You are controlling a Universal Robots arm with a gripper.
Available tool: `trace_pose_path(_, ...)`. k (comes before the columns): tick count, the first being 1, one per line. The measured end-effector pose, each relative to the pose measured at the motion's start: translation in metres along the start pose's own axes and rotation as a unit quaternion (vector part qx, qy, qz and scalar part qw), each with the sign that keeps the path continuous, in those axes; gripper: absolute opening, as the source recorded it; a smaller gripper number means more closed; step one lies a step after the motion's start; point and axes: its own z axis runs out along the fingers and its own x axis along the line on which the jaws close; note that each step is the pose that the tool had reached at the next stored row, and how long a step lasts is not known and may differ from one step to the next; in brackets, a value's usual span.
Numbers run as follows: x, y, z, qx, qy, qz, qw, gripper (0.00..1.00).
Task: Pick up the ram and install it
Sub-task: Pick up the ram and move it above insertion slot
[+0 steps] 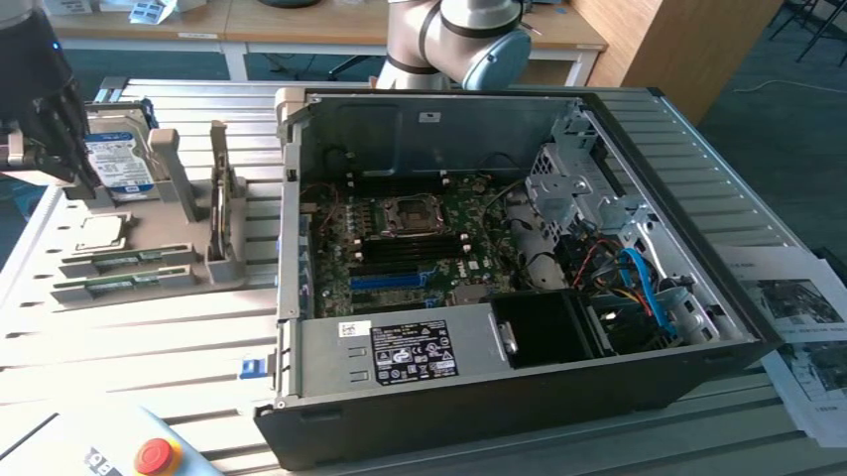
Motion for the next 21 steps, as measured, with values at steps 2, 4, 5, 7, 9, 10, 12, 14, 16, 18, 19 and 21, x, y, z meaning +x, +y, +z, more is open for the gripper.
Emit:
trace_pose_path(2, 0.0002, -0.0001, 0.0036, 0.0000, 0.0000, 0.000, 1.0000, 0.24)
trace_pose_path(4, 0.0003, -0.0002, 0.0054, 0.0000, 0.0000, 0.000, 1.0000, 0.24)
trace_pose_path(5, 0.0003, -0.0002, 0.0054, 0.0000, 0.0000, 0.000, 1.0000, 0.24)
trace_pose_path(7, 0.0003, -0.0002, 0.0054, 0.0000, 0.0000, 0.000, 1.0000, 0.24)
trace_pose_path(9, 0.0005, -0.0018, 0.0054, 0.0000, 0.0000, 0.000, 1.0000, 0.24)
trace_pose_path(10, 0.0006, -0.0035, 0.0054, -0.0001, 0.0000, 0.000, 1.0000, 0.24)
trace_pose_path(12, 0.0009, -0.0066, 0.0052, -0.0006, 0.0000, 0.000, 1.0000, 0.24)
trace_pose_path(14, 0.0009, -0.0072, 0.0052, -0.0006, -0.0001, 0.000, 1.0000, 0.24)
trace_pose_path(16, 0.0009, -0.0072, 0.0052, -0.0007, -0.0001, 0.000, 1.0000, 0.24)
trace_pose_path(18, 0.0011, -0.0072, 0.0054, -0.0008, 0.0000, 0.000, 1.0000, 0.24)
trace_pose_path(19, 0.0014, -0.0072, 0.0059, -0.0007, 0.0000, 0.000, 1.0000, 0.24)
trace_pose_path(21, 0.0022, -0.0073, 0.0071, -0.0007, 0.0000, 0.000, 1.0000, 0.24)
